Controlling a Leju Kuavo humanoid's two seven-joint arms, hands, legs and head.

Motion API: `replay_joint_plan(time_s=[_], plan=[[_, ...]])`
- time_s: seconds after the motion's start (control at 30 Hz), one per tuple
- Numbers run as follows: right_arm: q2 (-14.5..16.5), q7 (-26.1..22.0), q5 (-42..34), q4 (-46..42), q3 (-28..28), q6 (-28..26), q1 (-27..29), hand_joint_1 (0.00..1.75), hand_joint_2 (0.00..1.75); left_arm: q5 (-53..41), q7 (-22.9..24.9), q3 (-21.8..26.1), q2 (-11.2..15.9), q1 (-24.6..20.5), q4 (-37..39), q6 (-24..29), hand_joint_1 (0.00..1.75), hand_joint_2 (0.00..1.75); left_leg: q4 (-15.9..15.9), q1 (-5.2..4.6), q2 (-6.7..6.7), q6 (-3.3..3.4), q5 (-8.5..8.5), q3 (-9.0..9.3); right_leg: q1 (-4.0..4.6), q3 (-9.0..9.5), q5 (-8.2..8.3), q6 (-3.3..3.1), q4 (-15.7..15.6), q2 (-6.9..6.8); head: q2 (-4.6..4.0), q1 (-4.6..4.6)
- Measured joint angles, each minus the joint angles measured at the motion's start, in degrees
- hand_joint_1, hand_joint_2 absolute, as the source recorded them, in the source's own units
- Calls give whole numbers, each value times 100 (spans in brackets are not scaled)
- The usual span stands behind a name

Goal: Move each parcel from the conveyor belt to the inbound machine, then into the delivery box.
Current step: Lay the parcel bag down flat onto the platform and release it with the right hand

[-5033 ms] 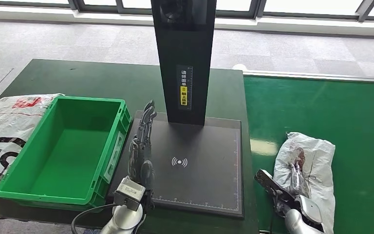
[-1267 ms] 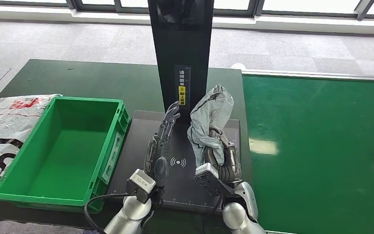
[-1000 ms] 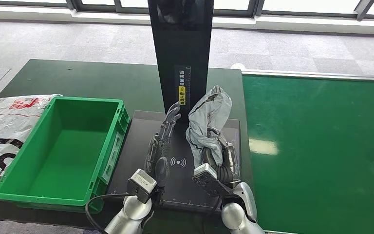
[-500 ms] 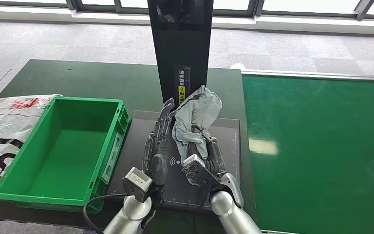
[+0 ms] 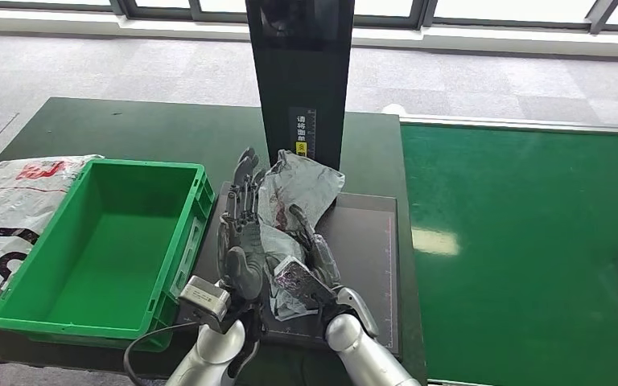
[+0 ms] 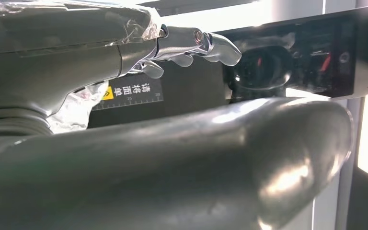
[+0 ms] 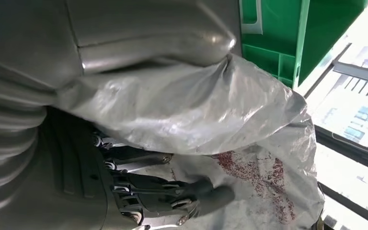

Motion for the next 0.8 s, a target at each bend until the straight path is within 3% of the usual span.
replay_joint_plan(time_s=[0.53,0.7,0.8], plan=[[-10,82,37,-334,-18,174,184,0,175,384,2,2,4,30,-133,-134,0,0,0,0,0,0,0,-1,0,-3,0,0,0,0,0,0],[-86,101,94,-892,-20,127,375,0,175,338,2,15,12,49,-173,22,0,0,0,0,-1,0,0,-2,0,-3,0,0,0,0,0,0],[-181,-97,113,-1617,-18,-191,689,0,175,148,2,31,29,117,-230,280,0,0,0,-1,-4,0,0,-5,-1,-4,0,0,-1,-3,0,0]])
